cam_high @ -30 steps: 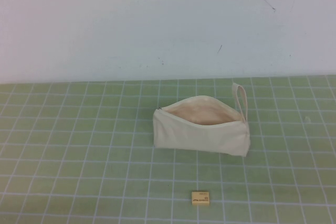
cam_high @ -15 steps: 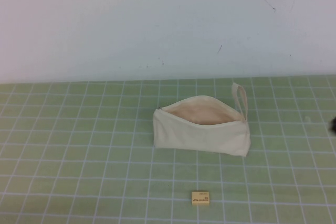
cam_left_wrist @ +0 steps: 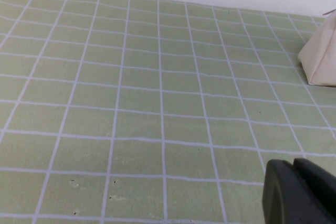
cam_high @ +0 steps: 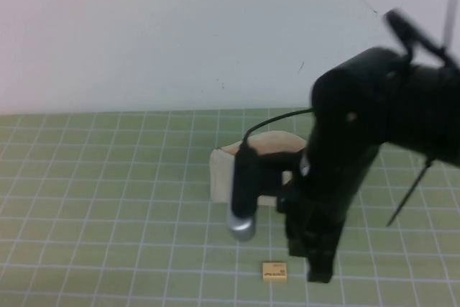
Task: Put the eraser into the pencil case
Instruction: Pick up the eraser from the table
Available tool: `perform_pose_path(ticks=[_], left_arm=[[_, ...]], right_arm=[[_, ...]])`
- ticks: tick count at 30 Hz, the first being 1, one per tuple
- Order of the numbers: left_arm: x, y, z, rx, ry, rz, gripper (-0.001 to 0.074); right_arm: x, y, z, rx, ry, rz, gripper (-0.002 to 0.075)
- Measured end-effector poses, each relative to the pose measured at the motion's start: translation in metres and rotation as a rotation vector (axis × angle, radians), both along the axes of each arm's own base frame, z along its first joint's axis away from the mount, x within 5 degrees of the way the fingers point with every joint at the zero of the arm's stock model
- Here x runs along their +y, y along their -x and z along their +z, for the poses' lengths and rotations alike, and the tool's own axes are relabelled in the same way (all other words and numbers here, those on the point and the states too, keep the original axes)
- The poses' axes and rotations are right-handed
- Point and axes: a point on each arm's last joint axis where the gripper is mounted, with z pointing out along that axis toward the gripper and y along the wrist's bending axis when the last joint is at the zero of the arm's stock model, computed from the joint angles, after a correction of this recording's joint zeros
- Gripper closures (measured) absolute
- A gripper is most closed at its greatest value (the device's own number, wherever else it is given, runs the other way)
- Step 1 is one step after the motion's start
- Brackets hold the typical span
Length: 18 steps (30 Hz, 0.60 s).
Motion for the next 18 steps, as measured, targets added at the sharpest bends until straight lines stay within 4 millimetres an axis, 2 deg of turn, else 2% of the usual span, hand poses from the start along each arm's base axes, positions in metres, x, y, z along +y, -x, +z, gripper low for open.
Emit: perform_pose_path(ticks=[7, 9, 11, 13, 14, 16, 18], left_arm=[[0.000, 0.000, 0.000, 0.000, 0.000, 0.000, 0.0736], [0.000, 0.000, 0.000, 0.000, 0.000, 0.000, 0.0736], [0.000, 0.000, 0.000, 0.000, 0.000, 0.000, 0.0736], [0.000, 0.000, 0.000, 0.000, 0.000, 0.000, 0.0736], [0.000, 0.000, 0.000, 0.000, 0.000, 0.000, 0.0736], [0.000, 0.000, 0.000, 0.000, 0.000, 0.000, 0.0736], [0.000, 0.000, 0.000, 0.000, 0.000, 0.000, 0.0736]], right_arm=[[0.025, -0.016, -0.039, -0.022, -0.035, -0.021, 0.0725], [0.028, -0.020, -0.046, -0.031, -0.046, -0.030, 0.0698], [0.031, -0.023, -0.054, -0.030, -0.048, -0.037, 0.0624], [0.033, -0.024, -0.062, -0.014, -0.041, -0.043, 0.0519], [0.034, -0.025, -0.069, -0.001, -0.033, -0.052, 0.0437], [0.035, -0.026, -0.078, 0.015, -0.019, -0.062, 0.0321], [0.036, -0.028, -0.088, 0.029, -0.004, -0.078, 0.0247]])
